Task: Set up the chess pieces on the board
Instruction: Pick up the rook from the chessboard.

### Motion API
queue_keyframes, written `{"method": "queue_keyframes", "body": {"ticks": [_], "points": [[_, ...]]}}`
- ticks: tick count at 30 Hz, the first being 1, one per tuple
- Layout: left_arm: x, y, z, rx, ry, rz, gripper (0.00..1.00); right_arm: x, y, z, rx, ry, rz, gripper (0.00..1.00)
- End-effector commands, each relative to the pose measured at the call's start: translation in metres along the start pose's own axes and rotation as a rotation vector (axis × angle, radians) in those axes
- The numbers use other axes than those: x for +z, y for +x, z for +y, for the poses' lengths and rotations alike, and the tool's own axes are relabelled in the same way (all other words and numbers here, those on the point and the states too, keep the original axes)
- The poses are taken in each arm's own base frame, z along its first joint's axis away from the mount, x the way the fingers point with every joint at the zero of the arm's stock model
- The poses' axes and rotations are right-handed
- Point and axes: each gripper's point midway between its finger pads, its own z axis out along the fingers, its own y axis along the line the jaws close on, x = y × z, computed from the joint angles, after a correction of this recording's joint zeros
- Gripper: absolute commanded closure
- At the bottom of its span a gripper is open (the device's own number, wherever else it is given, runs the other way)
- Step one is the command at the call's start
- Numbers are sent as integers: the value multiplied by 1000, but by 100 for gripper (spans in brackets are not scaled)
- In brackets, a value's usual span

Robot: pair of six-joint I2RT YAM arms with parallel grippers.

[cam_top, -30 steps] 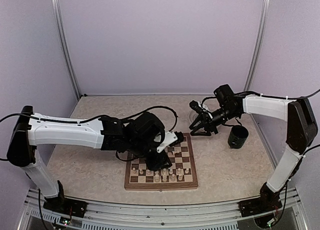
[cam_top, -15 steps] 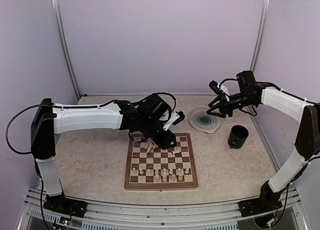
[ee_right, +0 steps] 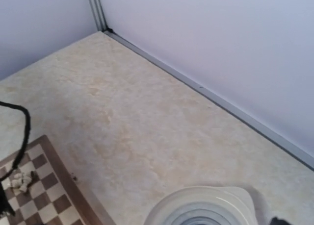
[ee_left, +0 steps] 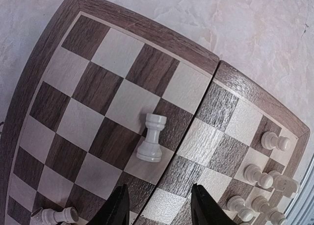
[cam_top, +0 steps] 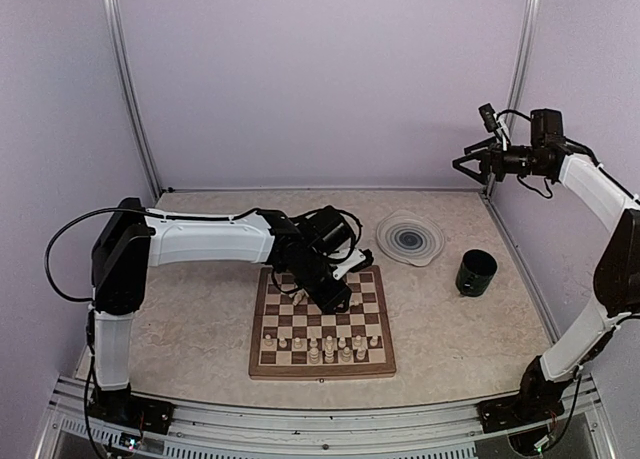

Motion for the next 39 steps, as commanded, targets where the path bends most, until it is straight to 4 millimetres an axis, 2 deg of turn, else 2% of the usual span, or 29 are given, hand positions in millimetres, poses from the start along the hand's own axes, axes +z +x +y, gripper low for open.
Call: {"method": "queue_keyframes", "body": {"ticks": [1,6,16,22,28,30,35,39], "points": [[5,-7,2,32,-9,-2,56,7,10,8,56,-73,-6,1],[11,-10,3,54,-7,0,59,10,17,9,73,-99,-2,5],[25,-15,5,66,29,-1,70,15,29,12,109,-143,3,7],[36,-1,6,57,51,40,82,17,35,11,121,-146,12,8],[32,16,15,28,61,62,90,17,36,9,89,-103,31,5],[27,13,17,21,59,43,92,17,35,10,75,-92,36,1],[10,-11,14,11,104,-54,92,19,36,15,73,-98,53,1],[10,-15,9,5,134,-68,90,19,38,20,78,-108,59,1]]}}
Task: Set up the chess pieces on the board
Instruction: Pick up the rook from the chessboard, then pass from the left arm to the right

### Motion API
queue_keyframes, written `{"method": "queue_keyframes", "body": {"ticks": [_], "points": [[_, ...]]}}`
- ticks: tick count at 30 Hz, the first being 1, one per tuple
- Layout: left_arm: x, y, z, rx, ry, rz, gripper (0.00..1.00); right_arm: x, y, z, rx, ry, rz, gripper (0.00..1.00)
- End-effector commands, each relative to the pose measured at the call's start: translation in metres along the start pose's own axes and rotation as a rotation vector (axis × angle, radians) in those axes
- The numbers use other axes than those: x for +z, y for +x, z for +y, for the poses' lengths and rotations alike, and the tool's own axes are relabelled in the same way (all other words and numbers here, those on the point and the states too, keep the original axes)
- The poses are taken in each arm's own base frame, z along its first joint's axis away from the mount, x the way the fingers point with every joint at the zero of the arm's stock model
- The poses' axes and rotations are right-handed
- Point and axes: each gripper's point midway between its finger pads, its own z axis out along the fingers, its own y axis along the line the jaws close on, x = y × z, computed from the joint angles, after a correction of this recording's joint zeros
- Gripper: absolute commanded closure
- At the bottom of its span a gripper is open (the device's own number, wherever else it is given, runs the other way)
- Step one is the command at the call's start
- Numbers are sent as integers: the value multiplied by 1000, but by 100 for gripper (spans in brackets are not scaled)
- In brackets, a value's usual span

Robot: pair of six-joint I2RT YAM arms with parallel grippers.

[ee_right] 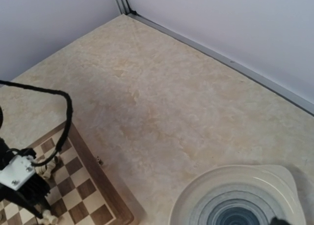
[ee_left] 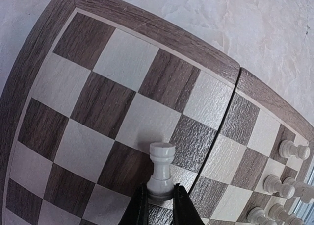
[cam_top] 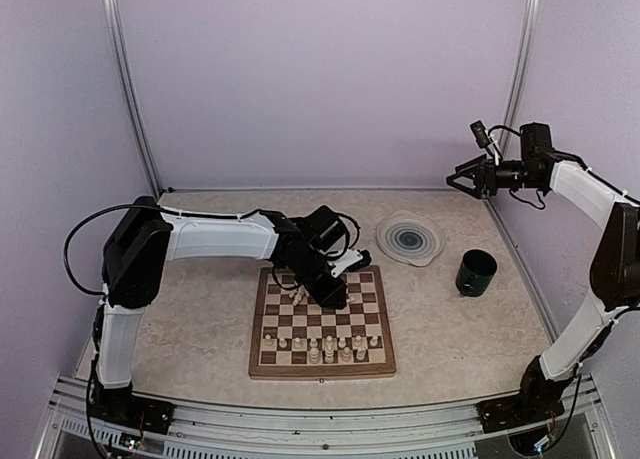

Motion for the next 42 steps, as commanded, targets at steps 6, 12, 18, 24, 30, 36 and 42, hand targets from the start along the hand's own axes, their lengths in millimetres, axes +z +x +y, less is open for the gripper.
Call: {"method": "queue_keyframes", "body": {"ticks": [6,12,18,24,30,36,42], "points": [[9,8,11,30,-119,58,76,-1,2,15,-19,0,17,1],[17,15,15,45,-160,95,76,-4,-2,20,-31,3,12,1],[9,9,9,27,-125,59,89,2,8,26,-37,0,32,1],[-40,-29,0,-10,-50,-175,92,32,12,61,-116,-50,70,1],[-123,-89,-33,49,37,-599,94,72,29,127,-117,-327,160,9],[-158,-107,-43,61,77,-744,94,96,49,162,57,-551,228,29],[-147,-104,-46,62,94,-717,94,114,60,193,42,-610,281,31]]}}
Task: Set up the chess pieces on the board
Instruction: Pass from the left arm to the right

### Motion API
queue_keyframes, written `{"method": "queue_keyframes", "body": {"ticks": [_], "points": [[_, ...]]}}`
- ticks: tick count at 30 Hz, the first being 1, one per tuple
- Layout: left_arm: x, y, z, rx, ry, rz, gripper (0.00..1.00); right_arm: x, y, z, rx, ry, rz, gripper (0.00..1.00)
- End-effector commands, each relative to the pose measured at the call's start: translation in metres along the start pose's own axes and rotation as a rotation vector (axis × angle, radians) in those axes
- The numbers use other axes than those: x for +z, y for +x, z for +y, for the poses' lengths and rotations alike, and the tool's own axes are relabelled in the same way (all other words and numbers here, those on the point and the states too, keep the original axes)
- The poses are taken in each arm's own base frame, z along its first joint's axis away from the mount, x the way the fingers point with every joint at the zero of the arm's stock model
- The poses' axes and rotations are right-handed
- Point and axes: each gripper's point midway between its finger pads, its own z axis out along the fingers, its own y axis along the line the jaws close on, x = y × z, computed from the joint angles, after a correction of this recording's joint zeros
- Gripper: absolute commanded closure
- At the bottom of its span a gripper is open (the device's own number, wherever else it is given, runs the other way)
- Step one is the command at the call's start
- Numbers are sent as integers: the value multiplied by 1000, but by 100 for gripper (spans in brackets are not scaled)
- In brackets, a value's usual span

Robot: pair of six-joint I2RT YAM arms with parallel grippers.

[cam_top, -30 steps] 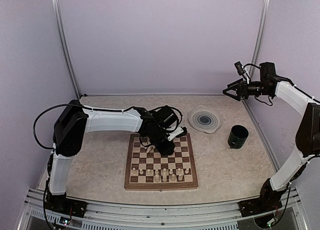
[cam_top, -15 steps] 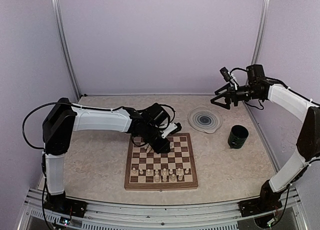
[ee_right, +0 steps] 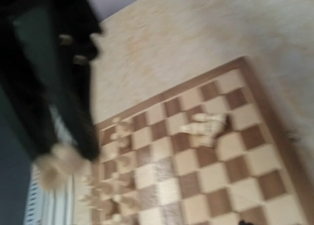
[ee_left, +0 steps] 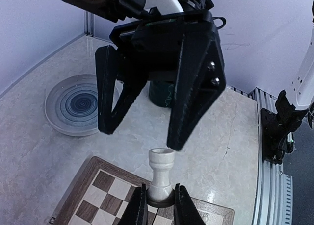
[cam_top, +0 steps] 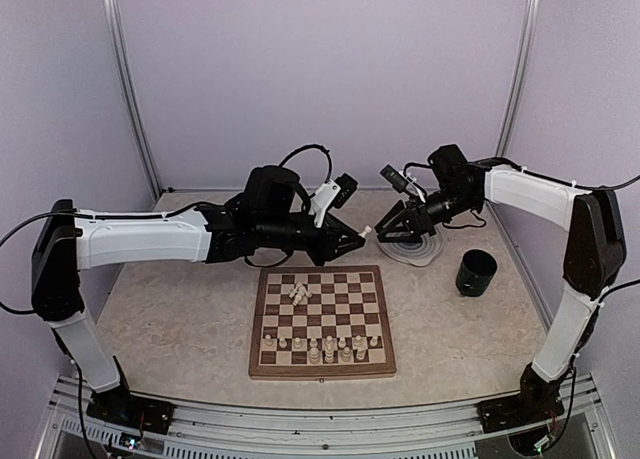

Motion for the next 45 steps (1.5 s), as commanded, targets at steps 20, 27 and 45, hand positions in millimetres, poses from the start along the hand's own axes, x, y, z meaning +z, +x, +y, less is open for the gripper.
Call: {"method": "queue_keyframes", "body": {"ticks": [20,27,45], "points": [[14,14,-14,9,78,41,94,23,-14,50,-36,-165,-8,65],[17,14,-16,7,79,44,94,24,-11,50,-30,-165,-6,81],[16,15,-4,9,19,46,80,26,-7,43,-41,-124,20,90]]}}
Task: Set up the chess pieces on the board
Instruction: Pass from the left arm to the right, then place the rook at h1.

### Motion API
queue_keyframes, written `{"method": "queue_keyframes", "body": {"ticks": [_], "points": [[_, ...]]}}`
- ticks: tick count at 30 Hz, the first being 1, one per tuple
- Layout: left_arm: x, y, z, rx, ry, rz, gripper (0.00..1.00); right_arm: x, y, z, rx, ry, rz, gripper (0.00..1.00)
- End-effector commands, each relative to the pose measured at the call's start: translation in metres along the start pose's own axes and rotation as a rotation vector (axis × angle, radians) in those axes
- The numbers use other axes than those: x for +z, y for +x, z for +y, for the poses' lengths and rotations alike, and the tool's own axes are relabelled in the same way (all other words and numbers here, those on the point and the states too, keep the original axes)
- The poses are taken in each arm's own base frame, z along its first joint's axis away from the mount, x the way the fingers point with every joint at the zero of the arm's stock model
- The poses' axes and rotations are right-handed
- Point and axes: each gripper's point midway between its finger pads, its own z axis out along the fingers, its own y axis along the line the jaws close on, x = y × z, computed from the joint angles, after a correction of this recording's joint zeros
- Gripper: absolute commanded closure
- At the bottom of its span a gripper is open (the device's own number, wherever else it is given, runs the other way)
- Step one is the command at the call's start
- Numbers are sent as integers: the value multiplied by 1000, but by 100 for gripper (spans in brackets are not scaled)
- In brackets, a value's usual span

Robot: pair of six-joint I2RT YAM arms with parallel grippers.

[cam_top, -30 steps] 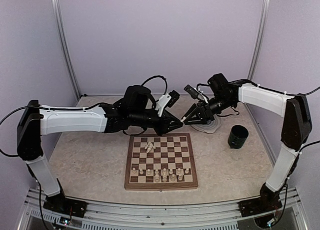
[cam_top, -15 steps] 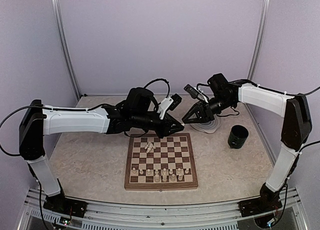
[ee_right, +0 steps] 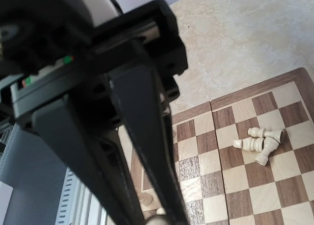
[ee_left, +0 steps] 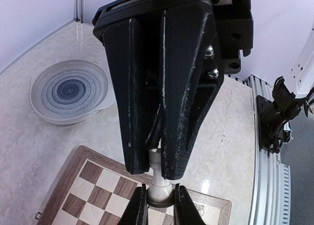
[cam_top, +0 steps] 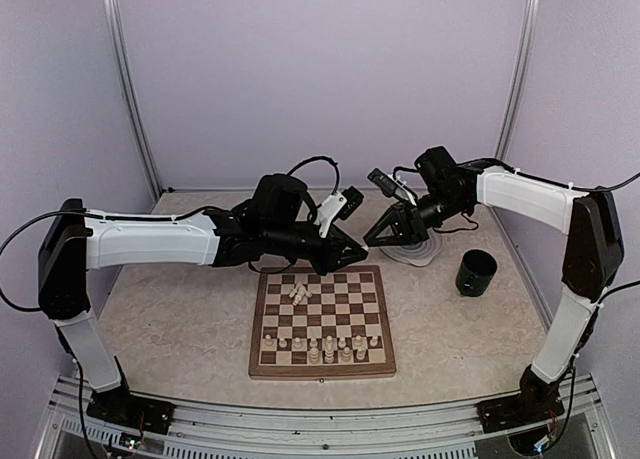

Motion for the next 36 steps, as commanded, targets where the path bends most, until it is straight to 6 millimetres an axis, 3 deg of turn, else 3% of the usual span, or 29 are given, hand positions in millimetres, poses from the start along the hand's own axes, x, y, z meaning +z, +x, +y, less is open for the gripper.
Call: {"method": "queue_keyframes", "body": {"ticks": [1,4,8,11,17,21,24,29,36], "points": [[2,-7,5,27,-34,-6,71,-2,-3,3,-54,36,17,90],[-7,3,-5,111,-5,17,46,-7,-3,-1,-102,101,50,91],[-36,15,1,164,-60,66,39,-13,0,-6,-159,192,98,91],[-60,8,28,145,-167,63,39,-8,10,-6,-206,242,163,91],[-117,-7,121,37,-561,26,37,23,32,8,-330,282,314,91],[-145,0,166,-86,-686,6,36,55,42,13,-381,265,404,91],[-155,12,186,-163,-725,-19,37,81,52,15,-398,235,471,91],[-160,21,188,-170,-730,-32,36,115,72,8,-399,211,573,92],[-154,30,185,-156,-694,-5,36,138,77,-2,-381,193,633,92]]}}
